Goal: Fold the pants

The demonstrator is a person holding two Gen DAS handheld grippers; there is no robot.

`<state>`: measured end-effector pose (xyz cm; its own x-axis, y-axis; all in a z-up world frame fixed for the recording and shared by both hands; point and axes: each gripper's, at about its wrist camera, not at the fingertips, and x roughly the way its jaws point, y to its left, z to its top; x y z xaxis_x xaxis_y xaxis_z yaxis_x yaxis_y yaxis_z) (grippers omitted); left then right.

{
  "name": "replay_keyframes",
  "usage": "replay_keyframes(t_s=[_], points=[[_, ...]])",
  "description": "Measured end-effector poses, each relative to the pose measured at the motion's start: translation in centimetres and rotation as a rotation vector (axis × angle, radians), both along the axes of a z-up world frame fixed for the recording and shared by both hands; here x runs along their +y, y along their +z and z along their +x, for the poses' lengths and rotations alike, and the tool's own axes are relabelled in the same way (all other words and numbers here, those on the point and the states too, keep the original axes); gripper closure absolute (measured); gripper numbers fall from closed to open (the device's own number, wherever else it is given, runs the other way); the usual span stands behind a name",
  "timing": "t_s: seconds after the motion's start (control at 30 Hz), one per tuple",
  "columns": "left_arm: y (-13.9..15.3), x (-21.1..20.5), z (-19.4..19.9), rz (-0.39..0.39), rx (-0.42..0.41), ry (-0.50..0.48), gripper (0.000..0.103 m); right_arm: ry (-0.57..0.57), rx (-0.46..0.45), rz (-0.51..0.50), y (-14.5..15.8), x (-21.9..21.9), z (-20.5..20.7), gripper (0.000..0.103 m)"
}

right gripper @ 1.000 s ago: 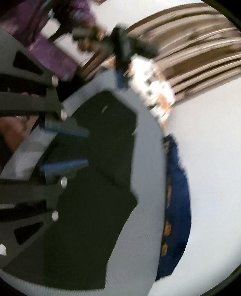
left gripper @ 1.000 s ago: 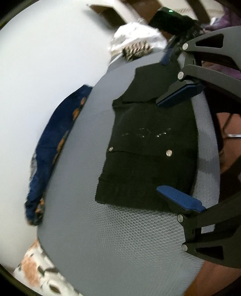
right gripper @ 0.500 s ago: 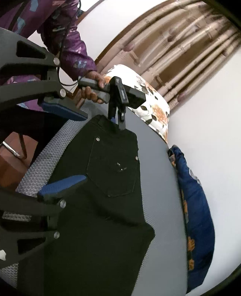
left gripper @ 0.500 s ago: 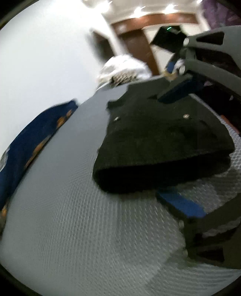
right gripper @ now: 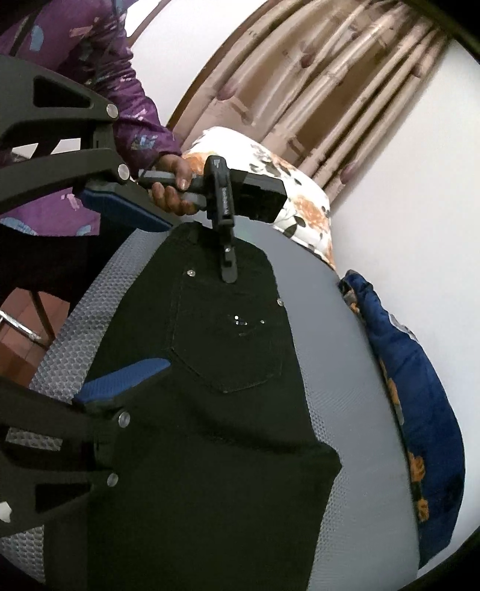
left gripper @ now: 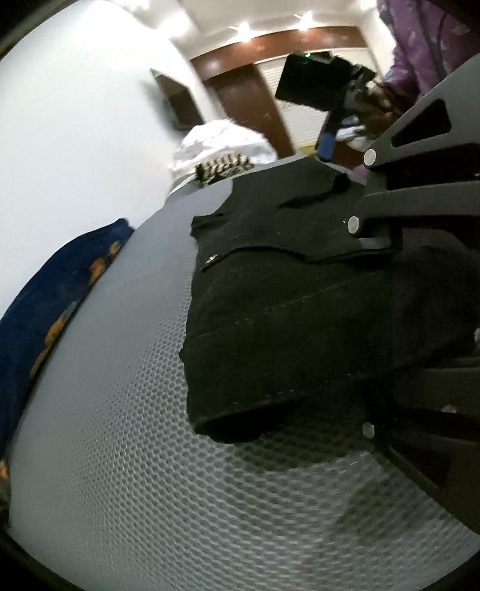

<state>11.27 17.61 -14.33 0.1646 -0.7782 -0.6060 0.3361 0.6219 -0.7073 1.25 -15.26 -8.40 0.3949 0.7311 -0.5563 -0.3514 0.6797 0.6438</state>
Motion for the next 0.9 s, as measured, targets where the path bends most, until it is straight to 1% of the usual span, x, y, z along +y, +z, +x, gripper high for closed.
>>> replay_keyframes(t_s=[0.07,0.17,0.23,0.27,0.4,0.5,0.63,0.73,0.8,0.9], points=[[1.1,-0.5,-1.0,0.006,-0.028,0.033,0.078,0.009,-0.008,-0.014,0.1,0.3,0.0,0.034],[2.7,-0.8,-1.7,-0.043,-0.012,0.098,0.080,0.000,0.005,-0.004,-0.4,0.0,0.1,0.034],[3.7,-1.4,-1.8,-0.065,0.003,0.113,0.080,-0.017,0.009,0.015,-0.4,-0.7,0.1,0.034],[4.7,-1.9,-2.0,-0.072,0.007,0.117,0.080,-0.030,0.009,0.028,-0.4,-1.2,0.0,0.034],[7.5,-4.3,-2.2,-0.078,0.036,0.127,0.080,-0.074,-0.016,0.067,0.3,-3.4,-0.7,0.033],[9.9,-6.9,-2.5,-0.059,0.039,0.110,0.080,-0.088,-0.057,0.098,1.2,-4.9,-1.7,0.033],[12.3,-11.0,-2.9,-0.034,0.038,0.072,0.080,-0.102,-0.089,0.110,1.7,-7.0,-2.9,0.033],[13.5,-14.1,-3.3,-0.016,0.031,0.046,0.080,-0.117,-0.095,0.120,1.5,-8.8,-3.2,0.032],[14.0,-16.4,-3.7,-0.018,0.030,0.025,0.080,-0.115,-0.102,0.148,1.6,-9.9,-3.2,0.032],[14.8,-20.2,-3.7,-0.037,0.031,-0.007,0.080,-0.094,-0.133,0.163,2.3,-10.8,-2.9,0.027]])
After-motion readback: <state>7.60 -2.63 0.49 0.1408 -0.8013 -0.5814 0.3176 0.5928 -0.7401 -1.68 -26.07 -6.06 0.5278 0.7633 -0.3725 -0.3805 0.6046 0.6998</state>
